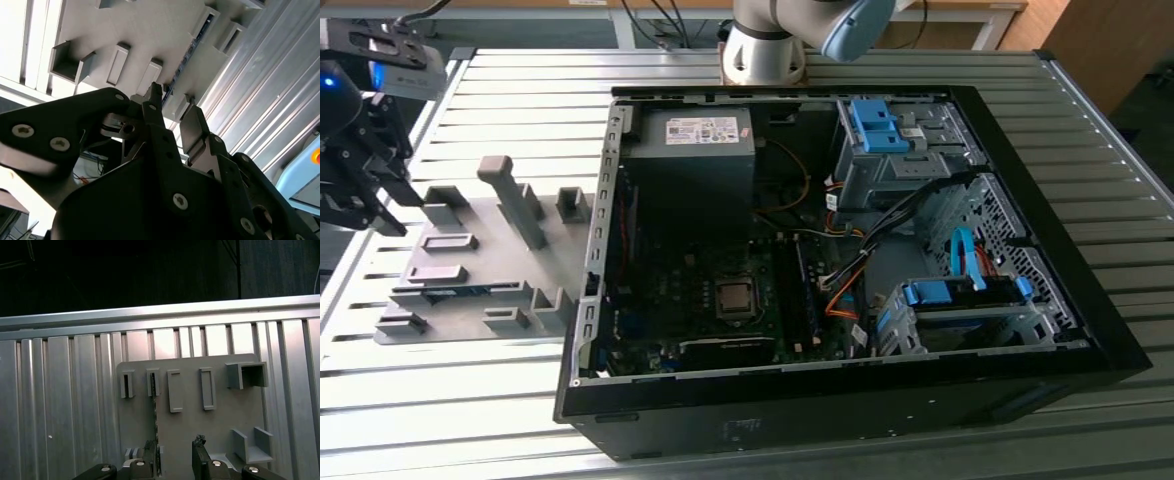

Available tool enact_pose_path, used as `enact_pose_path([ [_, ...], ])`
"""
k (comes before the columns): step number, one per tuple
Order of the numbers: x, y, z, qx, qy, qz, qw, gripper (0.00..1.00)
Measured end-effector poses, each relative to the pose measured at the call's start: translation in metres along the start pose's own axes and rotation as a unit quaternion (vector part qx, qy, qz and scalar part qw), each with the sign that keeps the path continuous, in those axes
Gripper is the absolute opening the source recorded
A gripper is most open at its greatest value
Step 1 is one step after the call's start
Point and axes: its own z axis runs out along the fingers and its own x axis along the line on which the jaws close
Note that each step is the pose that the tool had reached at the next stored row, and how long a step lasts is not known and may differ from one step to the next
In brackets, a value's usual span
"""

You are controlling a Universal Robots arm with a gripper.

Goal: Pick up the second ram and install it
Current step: 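Pick up the second ram and move it above second insertion slot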

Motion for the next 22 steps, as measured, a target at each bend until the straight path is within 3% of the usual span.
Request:
enact_pose_path([
  [5,0.0001,-0.0001,0.0055,0.0000,0.0000,0.000,1.0000,0.42],
  [22,0.0002,-0.0003,0.0088,0.0000,0.0002,0.000,1.0000,0.42],
])
